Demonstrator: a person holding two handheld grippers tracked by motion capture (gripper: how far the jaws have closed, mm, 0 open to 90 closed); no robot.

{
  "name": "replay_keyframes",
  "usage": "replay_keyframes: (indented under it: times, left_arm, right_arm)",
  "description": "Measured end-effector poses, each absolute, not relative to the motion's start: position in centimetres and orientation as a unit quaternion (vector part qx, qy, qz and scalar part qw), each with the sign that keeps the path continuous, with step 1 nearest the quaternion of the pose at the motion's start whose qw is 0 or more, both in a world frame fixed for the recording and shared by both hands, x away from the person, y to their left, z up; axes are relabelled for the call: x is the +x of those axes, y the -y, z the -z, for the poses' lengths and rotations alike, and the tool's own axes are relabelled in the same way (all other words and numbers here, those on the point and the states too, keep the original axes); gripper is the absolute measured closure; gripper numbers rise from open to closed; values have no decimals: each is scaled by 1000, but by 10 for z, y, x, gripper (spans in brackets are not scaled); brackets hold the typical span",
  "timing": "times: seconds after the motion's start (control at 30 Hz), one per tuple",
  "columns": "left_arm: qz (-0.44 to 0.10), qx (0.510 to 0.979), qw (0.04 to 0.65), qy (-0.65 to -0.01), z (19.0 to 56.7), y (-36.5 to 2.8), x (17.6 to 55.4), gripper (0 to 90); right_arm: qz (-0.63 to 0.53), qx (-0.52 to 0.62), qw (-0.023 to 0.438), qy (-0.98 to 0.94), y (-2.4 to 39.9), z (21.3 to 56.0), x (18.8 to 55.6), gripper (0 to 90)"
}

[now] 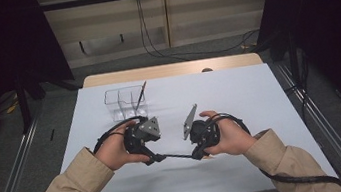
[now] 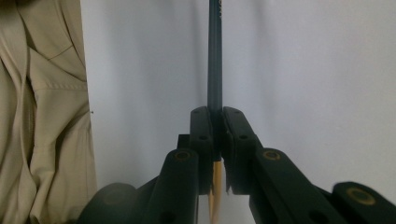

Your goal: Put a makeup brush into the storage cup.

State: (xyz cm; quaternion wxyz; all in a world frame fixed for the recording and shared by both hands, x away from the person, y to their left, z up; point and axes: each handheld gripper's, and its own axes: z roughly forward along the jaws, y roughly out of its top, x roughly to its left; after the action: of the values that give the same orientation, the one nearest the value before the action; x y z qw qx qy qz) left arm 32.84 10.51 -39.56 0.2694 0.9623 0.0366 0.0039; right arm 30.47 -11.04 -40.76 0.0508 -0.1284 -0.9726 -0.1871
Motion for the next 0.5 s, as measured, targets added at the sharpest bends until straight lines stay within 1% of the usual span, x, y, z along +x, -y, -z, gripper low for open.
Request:
replay_keyframes:
  times: [0.07,0.2,0.27,0.37,0.5]
  left_arm:
    - [-2,964,265,-30,395,-104,329,372]
    - [0,963,268,-25,395,-101,329,391]
    - [6,964,265,-18,395,-101,330,436]
    - [-2,966,259,-6,396,-99,330,464]
    - [2,969,247,4,399,-95,328,496]
  right_arm:
    - [188,-129,51,972,110,408,305,839]
    - [188,-125,52,973,110,408,305,839]
    - [188,-125,52,973,110,408,306,839]
    - [191,-122,51,973,109,407,306,839]
    - [191,-121,49,973,109,407,306,839]
